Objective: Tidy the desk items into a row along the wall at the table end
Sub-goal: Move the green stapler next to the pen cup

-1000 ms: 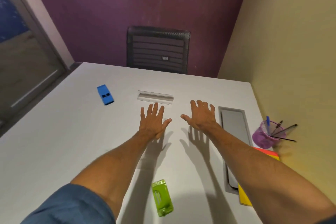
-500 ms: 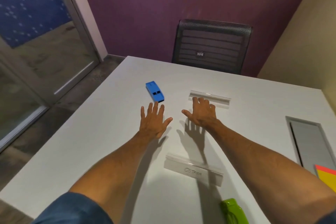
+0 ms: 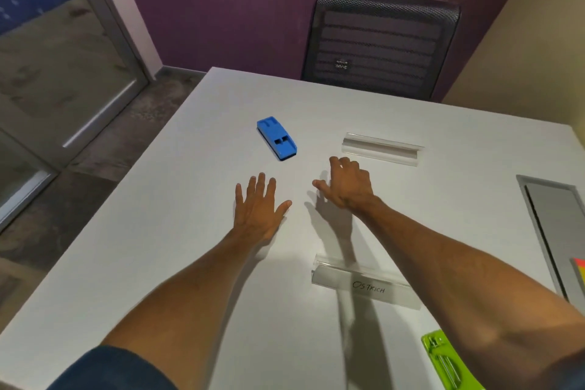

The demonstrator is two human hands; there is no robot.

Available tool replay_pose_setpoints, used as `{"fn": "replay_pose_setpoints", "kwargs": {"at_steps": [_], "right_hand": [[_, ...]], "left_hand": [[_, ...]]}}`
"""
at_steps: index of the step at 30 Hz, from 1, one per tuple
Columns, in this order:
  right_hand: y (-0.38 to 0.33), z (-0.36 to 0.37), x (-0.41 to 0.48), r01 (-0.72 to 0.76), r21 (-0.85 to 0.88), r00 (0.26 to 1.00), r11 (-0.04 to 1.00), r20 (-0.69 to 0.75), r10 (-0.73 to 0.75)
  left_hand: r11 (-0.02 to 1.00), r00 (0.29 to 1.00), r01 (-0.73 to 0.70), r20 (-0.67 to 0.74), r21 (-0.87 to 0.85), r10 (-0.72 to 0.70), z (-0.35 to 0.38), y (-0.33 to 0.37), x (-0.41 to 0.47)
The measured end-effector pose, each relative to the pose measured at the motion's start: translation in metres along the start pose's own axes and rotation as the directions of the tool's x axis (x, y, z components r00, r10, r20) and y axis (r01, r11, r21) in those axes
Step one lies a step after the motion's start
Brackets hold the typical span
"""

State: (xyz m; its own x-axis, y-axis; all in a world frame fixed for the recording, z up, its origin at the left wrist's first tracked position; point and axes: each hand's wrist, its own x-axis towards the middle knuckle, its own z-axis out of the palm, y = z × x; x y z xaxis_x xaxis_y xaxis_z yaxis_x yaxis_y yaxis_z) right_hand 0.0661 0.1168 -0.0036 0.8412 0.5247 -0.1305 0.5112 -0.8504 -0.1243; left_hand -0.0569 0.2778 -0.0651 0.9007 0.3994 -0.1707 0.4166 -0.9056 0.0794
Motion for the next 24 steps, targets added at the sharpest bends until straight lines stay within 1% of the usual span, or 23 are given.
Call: {"fn": "replay_pose_setpoints", "kwargs": {"at_steps": [8,12,16,24], "right_hand": [[0.022,0.000,-0.068,-0.072,0.048,0.997,0.996,-0.011,0.073],[0.043,0.008,-0.118,-0.113,0.072,0.994,0.991,0.007,0.113],[0.065,0.016,-0.163,-0.140,0.087,0.990,0.986,0.024,0.138],[0.114,0.015,-0.252,-0.145,0.105,0.989,0.984,-0.001,0.145]], "left_hand": [[0.998,0.998,-0.057,0.004,-0.022,0.057,-0.011,0.045,-0.039],[0.991,0.995,-0.101,0.012,-0.086,0.103,-0.010,0.078,-0.082],[0.982,0.989,-0.146,-0.014,-0.118,0.145,0.000,0.107,-0.126],[0.980,0.981,-0.179,-0.093,-0.083,0.171,0.004,0.172,-0.208]]}}
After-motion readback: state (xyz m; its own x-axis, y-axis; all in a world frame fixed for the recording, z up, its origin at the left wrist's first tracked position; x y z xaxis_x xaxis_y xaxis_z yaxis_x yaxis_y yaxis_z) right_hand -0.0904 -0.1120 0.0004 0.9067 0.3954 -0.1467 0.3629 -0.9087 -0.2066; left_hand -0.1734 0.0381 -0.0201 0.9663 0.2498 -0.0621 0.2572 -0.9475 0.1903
